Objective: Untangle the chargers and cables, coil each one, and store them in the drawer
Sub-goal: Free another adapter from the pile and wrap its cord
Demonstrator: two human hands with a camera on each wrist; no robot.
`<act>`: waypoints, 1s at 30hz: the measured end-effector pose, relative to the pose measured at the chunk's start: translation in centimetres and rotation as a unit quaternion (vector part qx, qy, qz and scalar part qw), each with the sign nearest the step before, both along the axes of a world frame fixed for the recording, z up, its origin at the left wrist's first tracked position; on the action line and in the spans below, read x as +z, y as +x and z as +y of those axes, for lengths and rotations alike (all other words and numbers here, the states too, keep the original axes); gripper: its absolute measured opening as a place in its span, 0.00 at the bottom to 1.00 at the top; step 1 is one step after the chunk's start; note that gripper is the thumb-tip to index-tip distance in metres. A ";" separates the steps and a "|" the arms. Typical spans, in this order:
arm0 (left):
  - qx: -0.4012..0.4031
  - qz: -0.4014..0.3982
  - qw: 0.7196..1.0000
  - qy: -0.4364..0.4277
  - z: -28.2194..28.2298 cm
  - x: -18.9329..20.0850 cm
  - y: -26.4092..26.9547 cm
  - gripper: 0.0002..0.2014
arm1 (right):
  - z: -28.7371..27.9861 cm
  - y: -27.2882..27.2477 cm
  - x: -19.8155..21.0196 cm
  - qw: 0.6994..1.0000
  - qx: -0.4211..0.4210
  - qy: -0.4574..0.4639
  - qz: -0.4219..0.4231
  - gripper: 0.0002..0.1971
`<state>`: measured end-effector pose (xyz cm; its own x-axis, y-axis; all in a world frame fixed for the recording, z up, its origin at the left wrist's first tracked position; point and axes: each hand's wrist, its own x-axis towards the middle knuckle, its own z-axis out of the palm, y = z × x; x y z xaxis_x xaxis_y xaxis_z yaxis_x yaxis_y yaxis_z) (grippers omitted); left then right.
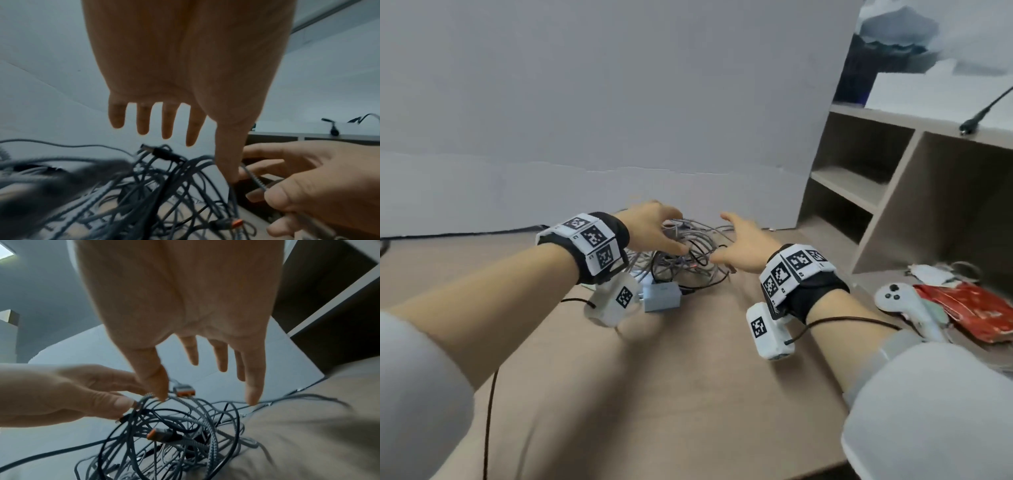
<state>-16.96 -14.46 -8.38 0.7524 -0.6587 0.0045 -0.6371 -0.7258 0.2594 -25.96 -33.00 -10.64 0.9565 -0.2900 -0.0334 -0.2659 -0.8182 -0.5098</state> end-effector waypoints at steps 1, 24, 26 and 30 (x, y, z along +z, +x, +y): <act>-0.006 0.013 1.000 0.012 -0.2 -0.6 0.8 0.40 | 0.0 1.0 -0.6 0.999 0.027 -0.007 0.022 0.54; 0.022 0.043 0.932 -0.360 2.5 7.2 6.4 0.03 | -0.4 7.5 5.0 0.987 0.003 0.116 -0.109 0.06; 0.000 0.074 0.906 -0.416 3.0 8.1 6.3 0.06 | -0.3 7.3 5.6 0.977 0.010 0.160 -0.140 0.06; -0.013 0.139 0.861 -0.489 4.0 7.8 7.4 0.06 | -0.7 7.1 6.5 0.960 0.022 0.200 -0.192 0.07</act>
